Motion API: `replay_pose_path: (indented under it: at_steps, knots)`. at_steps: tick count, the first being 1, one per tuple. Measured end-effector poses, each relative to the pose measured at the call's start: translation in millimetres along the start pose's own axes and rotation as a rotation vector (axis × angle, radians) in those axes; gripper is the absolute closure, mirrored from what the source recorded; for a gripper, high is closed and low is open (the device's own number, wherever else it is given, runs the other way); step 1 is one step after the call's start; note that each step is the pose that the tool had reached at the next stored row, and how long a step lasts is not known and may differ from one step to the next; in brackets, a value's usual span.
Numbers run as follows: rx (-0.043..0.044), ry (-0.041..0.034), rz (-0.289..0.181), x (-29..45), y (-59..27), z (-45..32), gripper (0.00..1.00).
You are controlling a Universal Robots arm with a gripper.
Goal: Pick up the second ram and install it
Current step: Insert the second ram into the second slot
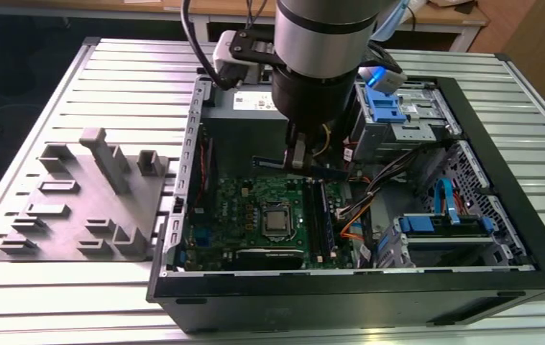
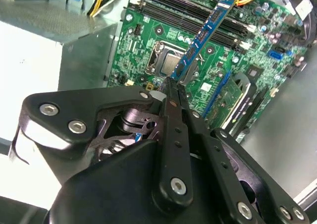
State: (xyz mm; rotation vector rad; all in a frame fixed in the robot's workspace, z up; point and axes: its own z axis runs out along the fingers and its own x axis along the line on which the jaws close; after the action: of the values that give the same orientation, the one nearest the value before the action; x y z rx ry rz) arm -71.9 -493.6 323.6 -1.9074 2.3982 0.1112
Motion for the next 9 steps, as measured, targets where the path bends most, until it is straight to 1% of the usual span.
replay_pose_path:
  at_steps: [9]
  knots:
    - [0.0171, -0.0016, 0.164, 0.1, 0.0, 0.8, 0.91]
